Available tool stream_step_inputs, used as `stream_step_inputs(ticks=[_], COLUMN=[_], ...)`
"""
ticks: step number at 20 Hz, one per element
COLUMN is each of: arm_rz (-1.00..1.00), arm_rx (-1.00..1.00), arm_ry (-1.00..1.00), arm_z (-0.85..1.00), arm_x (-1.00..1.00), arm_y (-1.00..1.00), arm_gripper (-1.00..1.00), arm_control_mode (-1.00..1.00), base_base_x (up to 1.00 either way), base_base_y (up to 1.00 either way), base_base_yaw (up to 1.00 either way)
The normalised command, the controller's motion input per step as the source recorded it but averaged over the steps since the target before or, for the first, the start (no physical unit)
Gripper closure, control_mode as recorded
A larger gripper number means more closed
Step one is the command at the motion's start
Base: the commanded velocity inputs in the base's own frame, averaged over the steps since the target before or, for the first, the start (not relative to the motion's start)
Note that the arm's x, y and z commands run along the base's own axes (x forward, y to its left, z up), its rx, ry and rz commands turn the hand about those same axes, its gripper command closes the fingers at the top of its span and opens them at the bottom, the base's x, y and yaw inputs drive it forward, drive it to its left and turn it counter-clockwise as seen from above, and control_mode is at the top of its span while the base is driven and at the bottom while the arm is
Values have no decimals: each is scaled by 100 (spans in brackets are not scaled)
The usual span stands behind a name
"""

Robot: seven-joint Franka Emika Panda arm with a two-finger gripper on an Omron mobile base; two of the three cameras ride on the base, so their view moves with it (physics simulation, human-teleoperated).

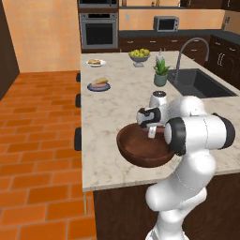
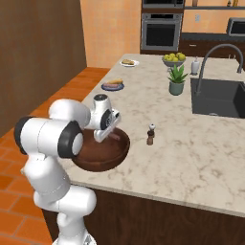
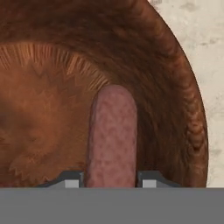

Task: Place one bun and one sausage from the bowl on each plate.

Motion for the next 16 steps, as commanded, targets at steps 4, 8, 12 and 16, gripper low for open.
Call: stream_step_inputs(ticks=[4,8,12,16], arm_rz=[1,9,-1,-15], arm_rx=[0,0,2,6], arm_ry=[10,5,6,13], arm_z=[25,15,87,76], arm_x=[-81,-100,-77,-58], arm_y=[5,21,16,0], arm_gripper=[100,100,100,100], arm_control_mode=[-100,-100,-100,-100], base_base_x=[0,0,0,0], base_base_y=[0,0,0,0], base_base_yaw=[0,0,0,0])
